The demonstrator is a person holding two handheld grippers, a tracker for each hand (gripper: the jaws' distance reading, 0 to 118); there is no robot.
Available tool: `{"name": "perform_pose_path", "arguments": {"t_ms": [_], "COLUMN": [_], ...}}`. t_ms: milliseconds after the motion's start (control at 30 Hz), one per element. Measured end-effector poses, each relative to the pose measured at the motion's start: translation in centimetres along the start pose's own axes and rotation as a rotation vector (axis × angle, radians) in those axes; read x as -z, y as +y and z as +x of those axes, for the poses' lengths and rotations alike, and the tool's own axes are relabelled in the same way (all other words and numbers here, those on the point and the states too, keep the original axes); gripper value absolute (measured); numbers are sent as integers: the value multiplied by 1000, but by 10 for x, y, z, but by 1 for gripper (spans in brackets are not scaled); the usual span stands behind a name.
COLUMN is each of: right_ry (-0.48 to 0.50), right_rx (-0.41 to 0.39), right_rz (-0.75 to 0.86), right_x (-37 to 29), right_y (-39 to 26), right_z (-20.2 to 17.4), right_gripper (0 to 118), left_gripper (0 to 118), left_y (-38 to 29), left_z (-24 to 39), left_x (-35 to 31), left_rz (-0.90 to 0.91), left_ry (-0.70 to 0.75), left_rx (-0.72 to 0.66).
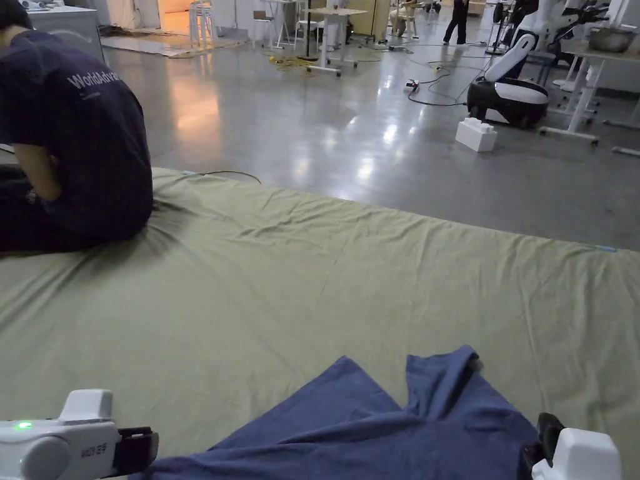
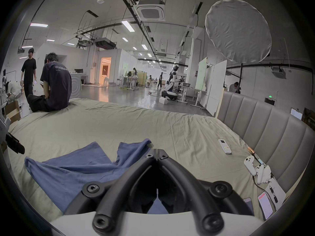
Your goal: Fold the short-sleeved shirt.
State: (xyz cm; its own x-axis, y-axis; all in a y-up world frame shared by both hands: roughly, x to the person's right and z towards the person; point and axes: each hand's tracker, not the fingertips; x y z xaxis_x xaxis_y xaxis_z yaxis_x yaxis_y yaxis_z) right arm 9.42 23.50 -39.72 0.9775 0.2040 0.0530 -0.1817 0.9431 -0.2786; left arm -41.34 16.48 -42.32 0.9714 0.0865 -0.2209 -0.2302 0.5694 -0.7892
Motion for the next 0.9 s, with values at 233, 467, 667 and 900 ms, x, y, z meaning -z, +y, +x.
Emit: {"name": "perform_pose_path", "arguments": {"t_ms": [233, 467, 667, 900], "right_ry": [13, 0, 11, 70], "right_rx": [-12, -46, -26, 0], "right_rz": [-50, -79, -115, -218], "right_x": [6, 13, 24, 65], "right_y": [-10, -17, -23, -20], "right_z": [-7, -7, -4, 13], "right_gripper": [0, 0, 0, 1], "left_gripper": [68, 40, 7, 6], "left_y": [-13, -26, -31, -25], "left_z": [4, 29, 41, 27], "left_x": [46, 59, 57, 37], "left_rz": [-102, -25, -15, 28], "left_ry": [42, 124, 76, -6], "left_rx": [-52, 95, 141, 51]}}
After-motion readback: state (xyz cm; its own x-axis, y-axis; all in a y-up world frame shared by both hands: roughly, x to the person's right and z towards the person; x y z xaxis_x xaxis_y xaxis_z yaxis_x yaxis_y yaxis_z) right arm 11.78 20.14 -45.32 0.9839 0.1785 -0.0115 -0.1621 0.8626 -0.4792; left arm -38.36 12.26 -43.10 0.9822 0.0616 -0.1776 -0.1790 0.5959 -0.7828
